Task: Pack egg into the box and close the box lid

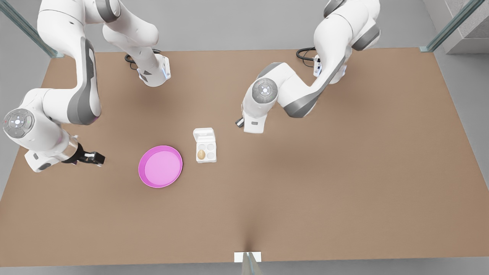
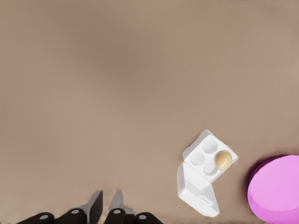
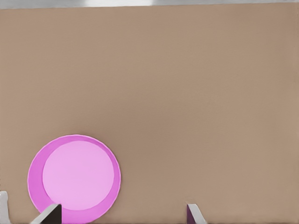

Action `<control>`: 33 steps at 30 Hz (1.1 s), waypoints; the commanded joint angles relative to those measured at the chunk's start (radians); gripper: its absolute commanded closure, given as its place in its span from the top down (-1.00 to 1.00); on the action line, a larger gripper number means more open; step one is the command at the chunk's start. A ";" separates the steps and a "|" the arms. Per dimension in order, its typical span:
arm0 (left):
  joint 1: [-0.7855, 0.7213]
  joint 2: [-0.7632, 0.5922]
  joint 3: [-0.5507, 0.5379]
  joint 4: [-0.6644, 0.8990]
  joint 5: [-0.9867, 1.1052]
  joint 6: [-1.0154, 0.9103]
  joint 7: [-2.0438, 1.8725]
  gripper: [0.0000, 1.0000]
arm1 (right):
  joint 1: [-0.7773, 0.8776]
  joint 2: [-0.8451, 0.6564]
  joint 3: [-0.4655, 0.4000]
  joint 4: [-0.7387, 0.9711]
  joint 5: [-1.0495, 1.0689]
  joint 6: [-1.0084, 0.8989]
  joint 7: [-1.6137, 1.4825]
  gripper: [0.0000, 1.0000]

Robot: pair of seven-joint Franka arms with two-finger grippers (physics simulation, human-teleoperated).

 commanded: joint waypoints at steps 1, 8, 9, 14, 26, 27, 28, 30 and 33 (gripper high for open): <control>-0.010 0.002 -0.008 0.000 -0.016 0.005 0.004 -0.57 | -0.005 0.002 -0.002 0.001 -0.001 0.000 0.001 1.00; -0.082 0.215 -0.124 0.088 -0.016 0.198 0.432 -0.57 | -0.034 0.058 -0.003 0.041 0.001 -0.019 0.010 1.00; -0.099 0.235 -0.124 0.094 -0.016 0.212 0.434 -0.57 | -0.034 0.078 -0.003 0.053 0.001 -0.019 0.010 1.00; -0.190 0.246 -0.123 0.083 -0.012 0.125 0.420 -0.57 | -0.034 0.094 -0.003 0.055 0.002 -0.017 0.013 1.00; -0.220 0.403 -0.103 0.086 0.103 0.330 0.561 -0.57 | -0.035 0.120 -0.003 0.082 0.002 -0.014 0.016 1.00; -0.222 0.403 -0.086 0.086 0.104 0.358 0.561 -0.57 | -0.034 0.121 -0.003 0.082 0.002 -0.012 0.016 1.00; -0.222 0.404 -0.085 0.086 0.104 0.378 0.578 -0.57 | -0.034 0.123 -0.003 0.082 0.002 -0.012 0.016 1.00; -0.220 0.413 -0.069 0.086 0.104 0.419 0.615 -0.57 | -0.034 0.123 -0.003 0.082 0.002 -0.012 0.016 1.00; -0.220 0.427 -0.055 0.086 0.103 0.419 0.615 -0.57 | -0.034 0.126 -0.003 0.082 0.001 -0.012 0.016 1.00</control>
